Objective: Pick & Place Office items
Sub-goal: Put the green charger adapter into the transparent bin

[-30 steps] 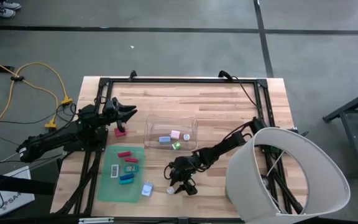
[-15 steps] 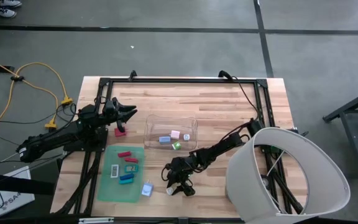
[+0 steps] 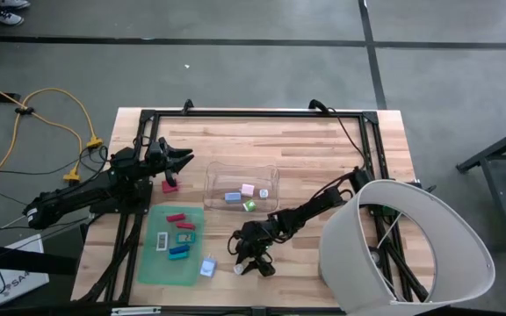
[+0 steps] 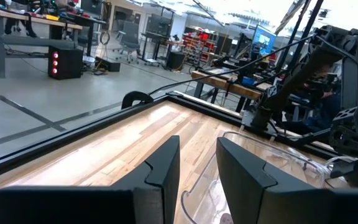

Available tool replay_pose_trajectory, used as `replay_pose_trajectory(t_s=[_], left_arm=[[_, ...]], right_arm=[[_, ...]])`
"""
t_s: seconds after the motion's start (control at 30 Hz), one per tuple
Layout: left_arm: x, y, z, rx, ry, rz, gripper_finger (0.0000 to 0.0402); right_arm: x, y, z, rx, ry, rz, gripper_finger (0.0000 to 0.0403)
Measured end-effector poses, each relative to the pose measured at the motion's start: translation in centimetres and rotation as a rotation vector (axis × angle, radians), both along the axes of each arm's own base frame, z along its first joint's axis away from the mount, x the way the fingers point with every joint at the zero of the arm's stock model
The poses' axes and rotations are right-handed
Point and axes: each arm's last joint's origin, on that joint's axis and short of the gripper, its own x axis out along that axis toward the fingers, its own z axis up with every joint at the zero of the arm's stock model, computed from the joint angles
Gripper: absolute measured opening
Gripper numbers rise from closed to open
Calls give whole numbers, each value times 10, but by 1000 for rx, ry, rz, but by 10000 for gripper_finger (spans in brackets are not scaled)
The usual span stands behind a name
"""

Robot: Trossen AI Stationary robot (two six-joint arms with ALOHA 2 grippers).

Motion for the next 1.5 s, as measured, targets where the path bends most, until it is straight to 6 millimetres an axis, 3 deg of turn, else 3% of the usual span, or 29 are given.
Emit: replay_pose_trajectory(t_s=[0.5,0.77,0.87,1.17,1.5], left_arm=[[0,0,0,0,0,0,102],[0,0,0,0,0,0,102],[0,0,0,0,0,0,102],[0,0,0,0,0,0,102],[0,0,0,0,0,0,102]], right_arm=[[1,0,1,-3,-12,-8,136],[7,-14,4,0,-48,-53,135],[12,-23,14,35,-82,-77,135],[16,-56,68,31,-214,-145,135],[24,-122,84,-132,-299,-434,134]])
